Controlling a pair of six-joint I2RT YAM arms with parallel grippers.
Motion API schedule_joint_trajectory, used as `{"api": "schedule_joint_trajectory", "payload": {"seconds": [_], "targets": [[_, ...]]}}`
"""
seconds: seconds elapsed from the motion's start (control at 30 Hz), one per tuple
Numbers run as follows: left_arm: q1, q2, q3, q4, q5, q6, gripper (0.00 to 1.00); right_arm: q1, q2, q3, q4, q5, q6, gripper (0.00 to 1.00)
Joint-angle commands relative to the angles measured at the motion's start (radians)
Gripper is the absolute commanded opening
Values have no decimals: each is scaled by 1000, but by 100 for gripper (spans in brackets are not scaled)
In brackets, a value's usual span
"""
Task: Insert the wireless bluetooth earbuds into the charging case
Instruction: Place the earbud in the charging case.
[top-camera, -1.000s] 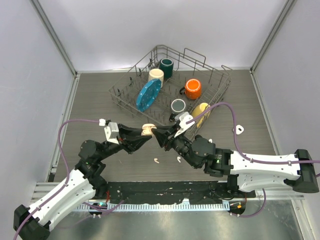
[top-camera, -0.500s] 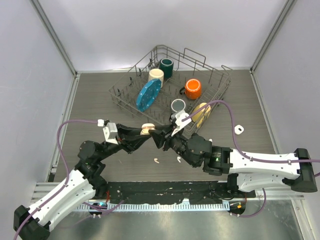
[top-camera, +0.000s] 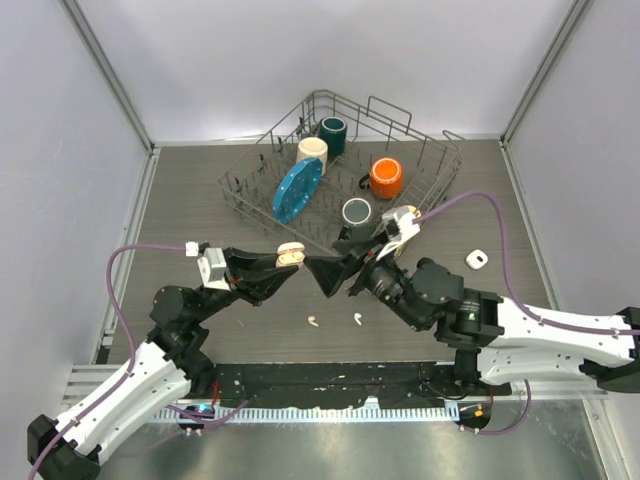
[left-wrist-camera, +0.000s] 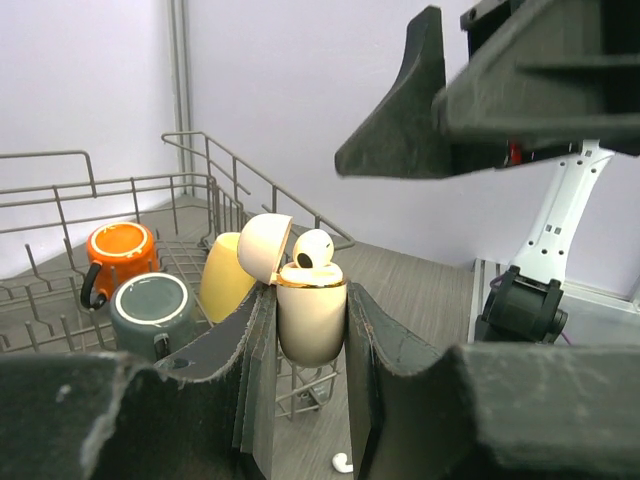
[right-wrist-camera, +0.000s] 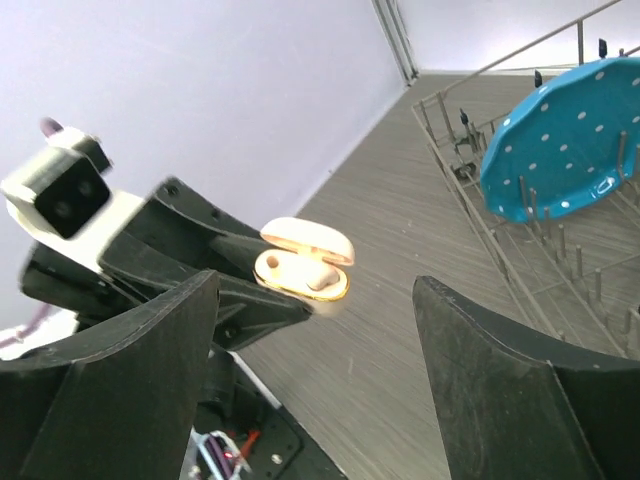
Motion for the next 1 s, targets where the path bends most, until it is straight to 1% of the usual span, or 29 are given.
{"api": "schedule_joint_trajectory", "payload": {"seconds": [0.0,0.03,0.07,0.1,0.13,0.17,0.2,0.23,0.37,0.43,0.57,0.73,0.97], "targets": [[1,-10,7,64,-18,16,0,-72,-39,100,-118,-41,176,84],[1,-10,8,66,-18,16,0,-96,-32,115,-147,-117,202,85],[1,-10,8,67,-16,16,0,-128,-26,144,-205,-170,278,85],[1,-10,10,67,-18,18,0,-194,-5,157,-233,-211,323,85],[1,-9,13,71,-16,18,0,-233,3,163,-256,-318,360,85],[1,-7,16,71,-15,21,0,-266,11,159,-264,-374,421,85],[1,-6,17,71,-15,21,0,-323,21,152,-264,-421,448,86],[1,-5,23,72,-12,21,0,-345,26,145,-259,-510,477,85],[1,-2,36,71,1,27,0,-408,52,85,-152,-688,567,86],[1,-1,42,67,5,31,0,-411,63,65,-71,-724,606,86],[1,-1,42,67,5,31,0,-411,77,43,-22,-772,629,86],[1,-4,43,67,1,31,0,-413,75,39,-12,-781,637,87],[1,7,56,69,10,31,0,-414,118,37,4,-821,666,87]]}}
